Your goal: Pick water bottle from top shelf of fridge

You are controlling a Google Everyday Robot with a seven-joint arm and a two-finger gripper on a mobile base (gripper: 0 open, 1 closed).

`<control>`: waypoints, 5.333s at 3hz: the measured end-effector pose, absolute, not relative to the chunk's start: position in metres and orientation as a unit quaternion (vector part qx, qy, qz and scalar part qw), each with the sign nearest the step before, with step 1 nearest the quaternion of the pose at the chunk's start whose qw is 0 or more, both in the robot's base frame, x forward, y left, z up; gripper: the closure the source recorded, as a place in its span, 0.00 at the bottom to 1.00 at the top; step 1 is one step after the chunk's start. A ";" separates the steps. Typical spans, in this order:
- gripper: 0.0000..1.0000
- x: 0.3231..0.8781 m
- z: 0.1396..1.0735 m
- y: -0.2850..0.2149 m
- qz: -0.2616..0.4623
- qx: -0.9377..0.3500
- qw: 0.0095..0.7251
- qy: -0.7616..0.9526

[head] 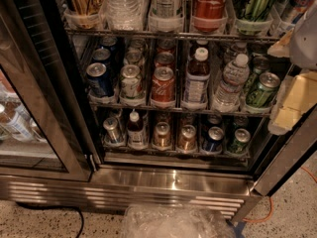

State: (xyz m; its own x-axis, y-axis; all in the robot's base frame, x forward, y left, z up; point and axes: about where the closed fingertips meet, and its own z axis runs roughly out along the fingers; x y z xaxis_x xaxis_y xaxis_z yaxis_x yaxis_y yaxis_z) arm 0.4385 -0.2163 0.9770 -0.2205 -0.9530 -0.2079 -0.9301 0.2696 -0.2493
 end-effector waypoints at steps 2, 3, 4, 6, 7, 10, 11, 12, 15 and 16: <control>0.00 0.430 0.979 -0.201 0.001 -0.602 0.188 0.776; 0.00 0.408 0.991 -0.177 0.044 -0.605 0.257 0.752; 0.00 0.400 1.001 -0.163 0.073 -0.601 0.281 0.744; 0.00 0.399 1.005 -0.159 0.073 -0.599 0.292 0.742; 0.00 0.395 1.011 -0.123 0.086 -0.589 0.326 0.734; 0.00 0.440 1.031 0.010 0.171 -0.579 0.433 0.669; 0.00 0.440 1.031 0.010 0.171 -0.579 0.433 0.669; 0.00 0.441 1.033 0.029 0.179 -0.560 0.456 0.668; 0.00 0.439 1.062 0.122 0.216 -0.415 0.565 0.680; 0.00 0.431 1.074 0.129 0.211 -0.421 0.572 0.672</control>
Offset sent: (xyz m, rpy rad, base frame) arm -0.0720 0.1064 0.0409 0.7354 0.0220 0.1325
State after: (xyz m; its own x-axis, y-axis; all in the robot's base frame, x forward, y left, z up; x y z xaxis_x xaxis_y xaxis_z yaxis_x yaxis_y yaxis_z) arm 0.4313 0.1291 1.0738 0.0088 -0.3238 -0.9461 -0.8069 0.5566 -0.1980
